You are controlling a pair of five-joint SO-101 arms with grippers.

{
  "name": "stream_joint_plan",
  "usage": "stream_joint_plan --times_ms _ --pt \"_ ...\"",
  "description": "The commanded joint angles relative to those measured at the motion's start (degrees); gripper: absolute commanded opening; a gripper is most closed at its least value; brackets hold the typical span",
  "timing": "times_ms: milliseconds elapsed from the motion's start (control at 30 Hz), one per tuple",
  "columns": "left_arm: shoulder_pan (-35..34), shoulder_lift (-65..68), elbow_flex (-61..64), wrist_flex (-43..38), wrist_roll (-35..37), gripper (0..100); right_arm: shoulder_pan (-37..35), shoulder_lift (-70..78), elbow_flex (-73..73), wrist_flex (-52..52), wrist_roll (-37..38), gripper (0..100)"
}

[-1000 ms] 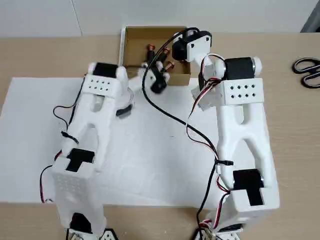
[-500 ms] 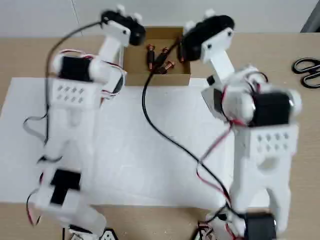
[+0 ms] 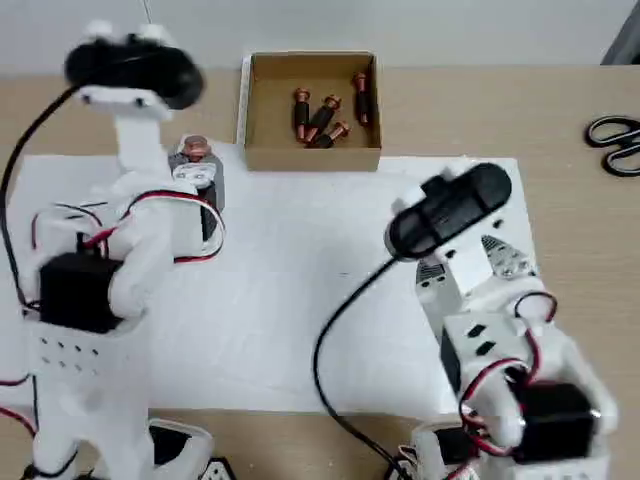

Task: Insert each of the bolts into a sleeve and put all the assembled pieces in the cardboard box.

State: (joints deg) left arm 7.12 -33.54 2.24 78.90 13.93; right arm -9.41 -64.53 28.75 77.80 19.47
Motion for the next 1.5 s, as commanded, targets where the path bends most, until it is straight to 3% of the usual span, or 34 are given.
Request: stream_joint_plan --times_ms 0,300,567,833,1100,1467 --pt "1.5 -4.0 10.3 -12.4 3.7 1 -0.3 -3.0 15.6 -14.5 -6.9 0.4" --pt "8.1 -10.2 26.6 -30.7 5.2 1 -13.8 -12.2 38.1 -33.8 -17.5 0.4" --pt "9.1 -11.9 34.7 -42.3 16.4 1 -14.8 -22.1 49.8 -39.7 -17.4 0.4" --pt "17.3 -11.4 38.8 -42.7 17.1 1 -19.7 -28.9 58.5 -40.7 -17.3 0.4" --pt "22.6 -11.3 40.3 -42.7 17.1 1 -20.3 -30.7 59.7 -40.7 -17.4 0.4" --pt "23.6 -11.4 44.7 -45.9 17.1 1 -20.3 -30.7 59.4 -40.7 -17.4 0.4"
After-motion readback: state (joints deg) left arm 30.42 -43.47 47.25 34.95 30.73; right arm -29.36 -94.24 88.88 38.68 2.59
